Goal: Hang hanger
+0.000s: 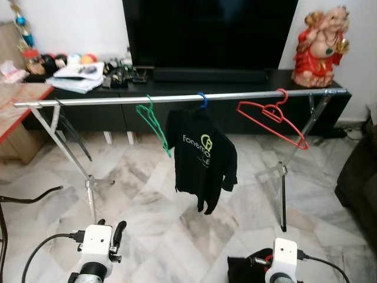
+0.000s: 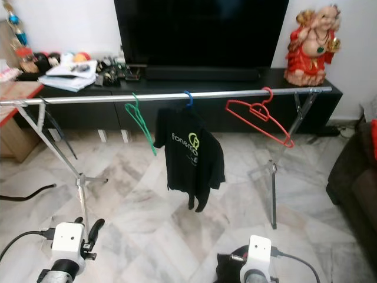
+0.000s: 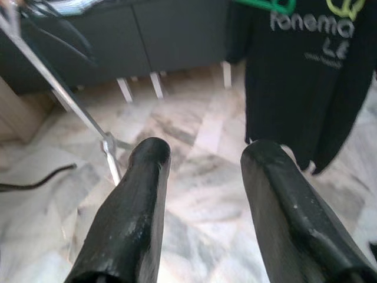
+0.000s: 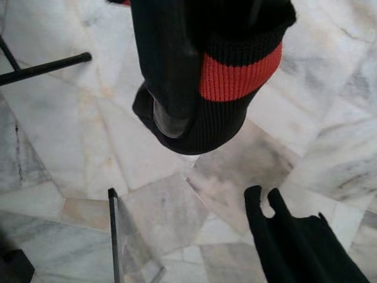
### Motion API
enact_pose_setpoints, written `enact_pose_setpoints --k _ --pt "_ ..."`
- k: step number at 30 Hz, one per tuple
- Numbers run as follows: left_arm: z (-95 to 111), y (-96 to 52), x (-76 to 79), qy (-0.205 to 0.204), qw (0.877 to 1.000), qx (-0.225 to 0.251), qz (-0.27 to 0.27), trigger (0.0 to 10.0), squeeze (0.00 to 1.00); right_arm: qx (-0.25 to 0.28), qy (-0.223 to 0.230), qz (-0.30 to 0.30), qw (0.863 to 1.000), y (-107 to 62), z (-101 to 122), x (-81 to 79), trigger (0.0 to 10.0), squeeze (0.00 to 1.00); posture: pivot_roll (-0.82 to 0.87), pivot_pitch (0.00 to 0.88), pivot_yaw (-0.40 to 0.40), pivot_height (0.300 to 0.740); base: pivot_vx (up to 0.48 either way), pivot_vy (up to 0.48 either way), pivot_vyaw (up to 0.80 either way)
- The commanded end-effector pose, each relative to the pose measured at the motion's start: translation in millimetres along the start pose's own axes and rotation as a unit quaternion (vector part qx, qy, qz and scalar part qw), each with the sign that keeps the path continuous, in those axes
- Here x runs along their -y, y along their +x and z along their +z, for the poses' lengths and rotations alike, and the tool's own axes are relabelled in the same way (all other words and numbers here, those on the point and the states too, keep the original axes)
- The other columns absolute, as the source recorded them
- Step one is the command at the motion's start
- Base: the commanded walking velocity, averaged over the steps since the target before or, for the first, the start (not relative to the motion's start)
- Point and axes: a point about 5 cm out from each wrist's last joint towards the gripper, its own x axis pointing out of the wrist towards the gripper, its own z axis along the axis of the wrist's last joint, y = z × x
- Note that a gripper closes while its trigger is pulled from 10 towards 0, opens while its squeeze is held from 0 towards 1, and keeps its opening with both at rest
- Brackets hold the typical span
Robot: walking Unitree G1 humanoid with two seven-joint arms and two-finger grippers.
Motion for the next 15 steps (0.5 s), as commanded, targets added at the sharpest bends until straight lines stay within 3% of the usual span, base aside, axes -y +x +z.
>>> enact_pose_setpoints --k 1,15 --pt "7.2 3.2 0.4 -0.006 1.0 0.01 0.001 10.0 0.0 0.007 -0.006 0.003 1.0 0.3 2.2 -1.0 10.0 0.0 0.09 0.063 0.011 0.74 0.266 0.0 0.0" --pt "13.2 7.2 1.5 -0.015 1.0 0.017 0.002 10.0 0.0 0.006 -0.01 0.002 1.0 0.9 3.3 -0.2 10.0 0.0 0.09 0.079 0.007 0.74 0.298 0.0 0.0"
